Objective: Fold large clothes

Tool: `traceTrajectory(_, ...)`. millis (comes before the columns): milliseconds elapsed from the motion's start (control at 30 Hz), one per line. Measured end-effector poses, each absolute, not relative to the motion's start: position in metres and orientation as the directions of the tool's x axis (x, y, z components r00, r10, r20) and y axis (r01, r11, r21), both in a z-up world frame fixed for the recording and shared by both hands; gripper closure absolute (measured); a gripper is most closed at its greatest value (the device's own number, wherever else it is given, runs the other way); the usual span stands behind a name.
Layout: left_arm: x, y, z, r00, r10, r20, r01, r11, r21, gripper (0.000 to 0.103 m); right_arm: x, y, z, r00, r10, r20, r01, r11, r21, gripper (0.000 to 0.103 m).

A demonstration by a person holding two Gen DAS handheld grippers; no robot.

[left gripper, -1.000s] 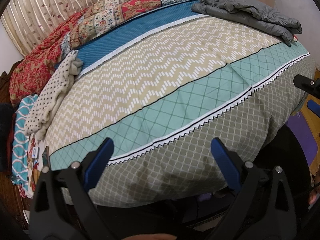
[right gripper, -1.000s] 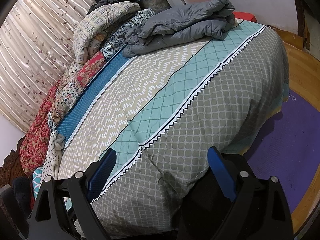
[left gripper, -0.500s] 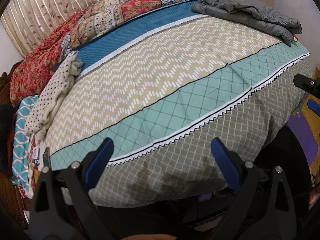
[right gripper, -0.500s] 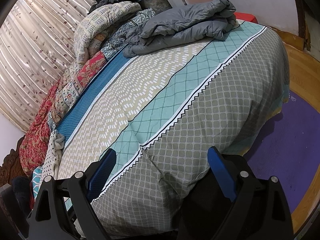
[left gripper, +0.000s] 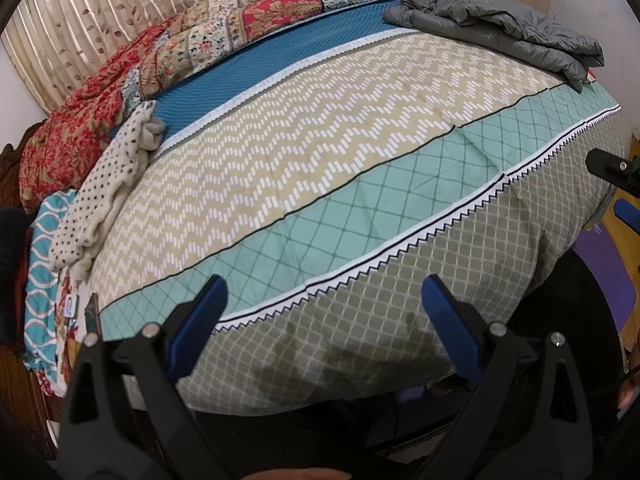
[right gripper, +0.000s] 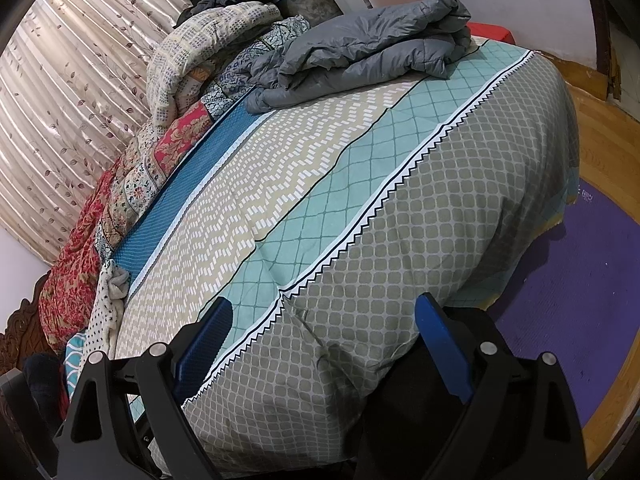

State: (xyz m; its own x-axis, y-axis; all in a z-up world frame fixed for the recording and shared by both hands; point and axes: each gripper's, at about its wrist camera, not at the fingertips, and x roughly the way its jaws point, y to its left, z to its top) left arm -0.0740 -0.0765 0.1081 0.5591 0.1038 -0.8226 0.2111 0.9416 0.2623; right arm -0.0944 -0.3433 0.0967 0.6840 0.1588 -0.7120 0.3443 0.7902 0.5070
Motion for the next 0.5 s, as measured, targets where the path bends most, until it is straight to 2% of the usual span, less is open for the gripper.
traceTrajectory(500, -0.0751, -0.0779, 0.106, 0.556, 0.102, -0.825, 0.217, 0.94, 0.262, 0.009, -0.0937, -0.344, 0.0965, 0.683, 0.16, -0.713, 0.344, 0.79, 0.507, 0.068)
